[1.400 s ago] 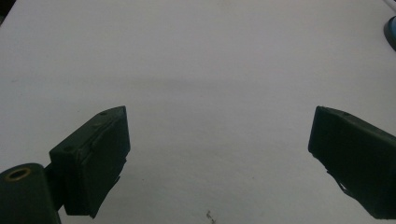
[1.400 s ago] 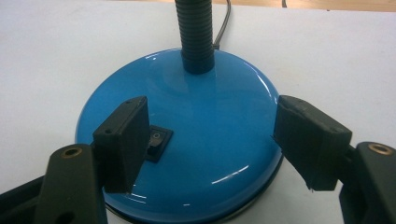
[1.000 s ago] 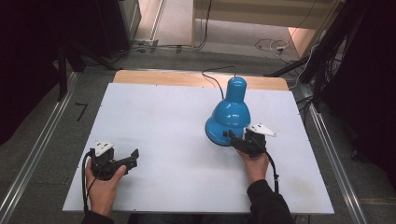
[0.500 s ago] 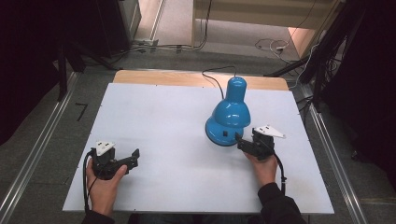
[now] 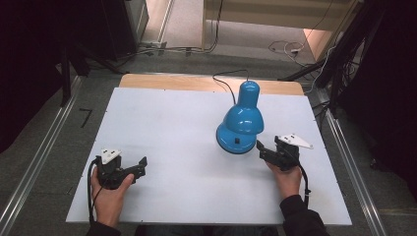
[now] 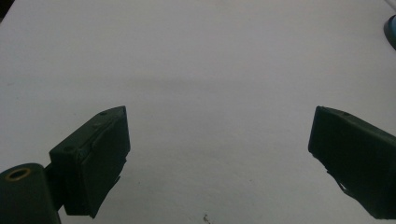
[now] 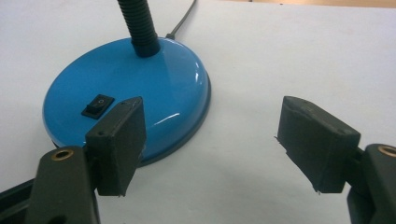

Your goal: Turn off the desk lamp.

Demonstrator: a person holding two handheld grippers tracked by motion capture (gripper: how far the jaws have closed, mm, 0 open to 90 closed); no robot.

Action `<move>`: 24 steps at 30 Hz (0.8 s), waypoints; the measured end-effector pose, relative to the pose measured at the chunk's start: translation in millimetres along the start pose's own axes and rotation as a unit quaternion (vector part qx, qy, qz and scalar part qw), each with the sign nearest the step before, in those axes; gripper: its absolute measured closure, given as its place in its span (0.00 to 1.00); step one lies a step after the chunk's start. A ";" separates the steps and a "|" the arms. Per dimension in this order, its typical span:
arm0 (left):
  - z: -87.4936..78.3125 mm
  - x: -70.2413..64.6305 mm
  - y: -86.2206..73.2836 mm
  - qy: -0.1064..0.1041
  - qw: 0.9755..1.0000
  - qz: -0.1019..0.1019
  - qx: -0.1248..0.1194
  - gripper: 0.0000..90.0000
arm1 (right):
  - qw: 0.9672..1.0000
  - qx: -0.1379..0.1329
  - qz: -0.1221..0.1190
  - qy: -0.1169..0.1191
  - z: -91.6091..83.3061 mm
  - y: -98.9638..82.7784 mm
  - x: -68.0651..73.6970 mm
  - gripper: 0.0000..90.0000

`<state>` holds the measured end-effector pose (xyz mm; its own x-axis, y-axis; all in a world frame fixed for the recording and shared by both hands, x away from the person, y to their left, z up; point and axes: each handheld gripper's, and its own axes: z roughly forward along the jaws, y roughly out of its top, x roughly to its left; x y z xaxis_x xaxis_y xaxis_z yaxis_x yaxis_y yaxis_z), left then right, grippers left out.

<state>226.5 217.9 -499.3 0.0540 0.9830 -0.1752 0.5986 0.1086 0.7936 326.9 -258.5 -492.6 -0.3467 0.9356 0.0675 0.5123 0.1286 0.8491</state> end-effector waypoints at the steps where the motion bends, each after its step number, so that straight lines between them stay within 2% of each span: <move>1: 0.0 0.0 0.0 0.000 1.000 0.000 0.000 0.07 | 1.000 0.001 -0.001 -0.001 -0.8 -0.1 -1.6 0.25; 7: -0.1 0.4 -0.1 0.000 1.000 0.000 0.000 0.07 | 1.000 0.006 -0.003 -0.005 -6.7 -2.2 -7.4 0.24; 24: -0.1 0.5 0.0 0.000 1.000 -0.002 0.000 0.07 | 1.000 0.008 0.008 -0.006 -25.5 -8.5 -26.0 0.24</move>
<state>226.5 218.3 -499.4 0.0525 0.9825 -0.1787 0.5996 0.1121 0.7924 311.5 -292.3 -488.2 -0.3285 0.9415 0.0753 0.5303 0.1179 0.8396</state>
